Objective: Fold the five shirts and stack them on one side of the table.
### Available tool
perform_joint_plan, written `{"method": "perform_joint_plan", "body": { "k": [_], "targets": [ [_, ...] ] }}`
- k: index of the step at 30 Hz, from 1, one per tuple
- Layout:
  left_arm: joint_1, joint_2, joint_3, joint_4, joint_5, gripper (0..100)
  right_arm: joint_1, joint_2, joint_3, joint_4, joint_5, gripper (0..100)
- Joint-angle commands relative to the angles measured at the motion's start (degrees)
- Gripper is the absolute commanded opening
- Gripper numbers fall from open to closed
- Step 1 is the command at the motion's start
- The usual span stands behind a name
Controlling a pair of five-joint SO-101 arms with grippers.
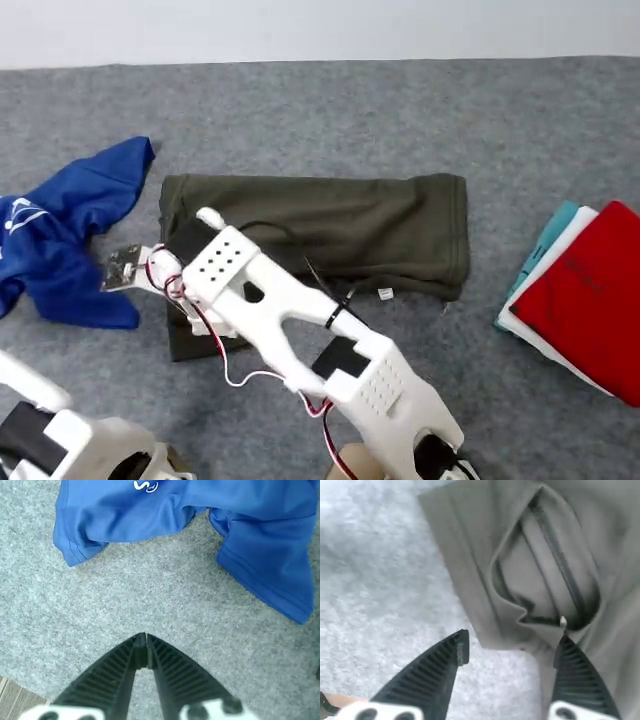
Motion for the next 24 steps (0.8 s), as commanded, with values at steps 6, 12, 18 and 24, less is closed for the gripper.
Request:
{"method": "perform_joint_plan", "body": {
  "k": [6, 12, 18, 24],
  "targets": [
    [-0.1, -0.5, -0.1, -0.7, -0.5, 1, 0.7, 6.7, -0.5, -7.6, 5.5, 25.8],
    [-0.2, -0.6, -0.1, -0.6, -0.5, 1, 3.2, 7.5, -0.5, -8.8, 6.5, 3.2],
    [-0.1, -0.3, -0.1, -0.8, -0.5, 1, 6.7, 7.5, -8.2, -5.8, 6.6, 1.4],
    [0.0, -0.2, -0.1, -1.0, -0.5, 1, 9.7, 8.0, -17.6, -3.4, 6.6, 1.4]
  ]
}}
